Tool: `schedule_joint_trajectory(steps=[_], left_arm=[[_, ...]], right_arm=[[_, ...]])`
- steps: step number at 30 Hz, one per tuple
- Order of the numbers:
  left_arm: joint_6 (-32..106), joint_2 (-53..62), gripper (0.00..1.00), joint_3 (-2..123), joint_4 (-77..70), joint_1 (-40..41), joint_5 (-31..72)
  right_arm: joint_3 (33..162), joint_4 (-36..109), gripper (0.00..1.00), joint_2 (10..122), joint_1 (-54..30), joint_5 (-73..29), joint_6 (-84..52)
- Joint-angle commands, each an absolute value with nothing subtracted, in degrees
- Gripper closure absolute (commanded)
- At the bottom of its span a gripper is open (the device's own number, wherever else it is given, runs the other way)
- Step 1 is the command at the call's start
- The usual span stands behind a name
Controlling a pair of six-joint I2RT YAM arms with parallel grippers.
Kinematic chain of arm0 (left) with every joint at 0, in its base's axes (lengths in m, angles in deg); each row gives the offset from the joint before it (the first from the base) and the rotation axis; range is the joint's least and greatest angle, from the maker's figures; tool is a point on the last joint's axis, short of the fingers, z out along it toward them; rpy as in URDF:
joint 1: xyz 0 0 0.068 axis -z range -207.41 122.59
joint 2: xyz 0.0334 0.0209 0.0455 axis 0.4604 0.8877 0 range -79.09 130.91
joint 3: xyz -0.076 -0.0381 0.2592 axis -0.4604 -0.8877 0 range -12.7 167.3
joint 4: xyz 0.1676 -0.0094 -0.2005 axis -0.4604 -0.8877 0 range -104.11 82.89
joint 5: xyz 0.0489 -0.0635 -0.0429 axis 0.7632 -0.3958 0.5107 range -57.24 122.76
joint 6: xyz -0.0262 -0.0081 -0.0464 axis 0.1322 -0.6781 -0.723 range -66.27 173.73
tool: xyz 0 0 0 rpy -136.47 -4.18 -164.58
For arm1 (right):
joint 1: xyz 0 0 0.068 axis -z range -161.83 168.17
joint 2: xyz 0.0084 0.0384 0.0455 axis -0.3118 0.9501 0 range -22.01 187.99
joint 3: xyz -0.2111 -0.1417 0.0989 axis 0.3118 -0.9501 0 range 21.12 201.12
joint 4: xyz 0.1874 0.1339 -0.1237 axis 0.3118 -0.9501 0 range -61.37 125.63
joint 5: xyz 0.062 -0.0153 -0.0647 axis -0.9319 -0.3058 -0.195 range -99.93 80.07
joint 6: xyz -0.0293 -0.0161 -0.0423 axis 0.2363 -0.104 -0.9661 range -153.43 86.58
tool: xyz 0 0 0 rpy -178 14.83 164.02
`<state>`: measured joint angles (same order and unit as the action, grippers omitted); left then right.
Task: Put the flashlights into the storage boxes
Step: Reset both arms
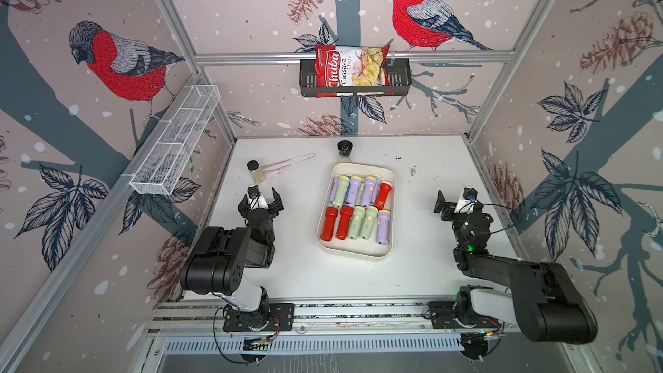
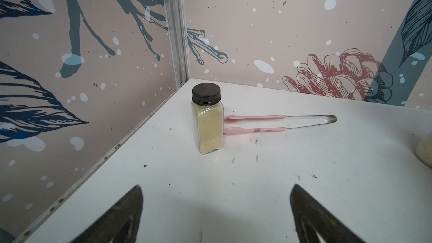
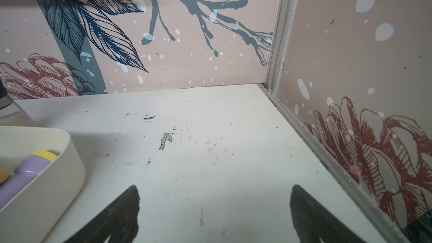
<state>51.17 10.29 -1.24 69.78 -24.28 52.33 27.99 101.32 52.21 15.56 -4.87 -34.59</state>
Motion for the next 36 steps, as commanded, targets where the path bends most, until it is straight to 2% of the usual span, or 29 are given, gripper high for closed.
schedule_joint_trajectory(steps=[1,5,14,36], left_arm=[[51.16,10.33,0.04,-1.19,71.47,-24.29,52.28],[51.14,10.30,0.04,-1.17,71.48,-24.34,52.27],[51.13,10.29,0.04,-1.11,71.47,-24.34,52.27],[52.58,10.55,0.03,-0.34,70.41,-23.46,51.74]], right_arm=[[29.69,106.23,0.00,55.85,15.14,-4.93,-33.34],[31.18,110.63,0.00,63.95,15.20,-4.54,-33.45],[34.96,103.60,0.00,64.10,17.40,-3.12,-29.52],[34.91,103.57,0.00,64.10,18.13,-4.50,-29.03]])
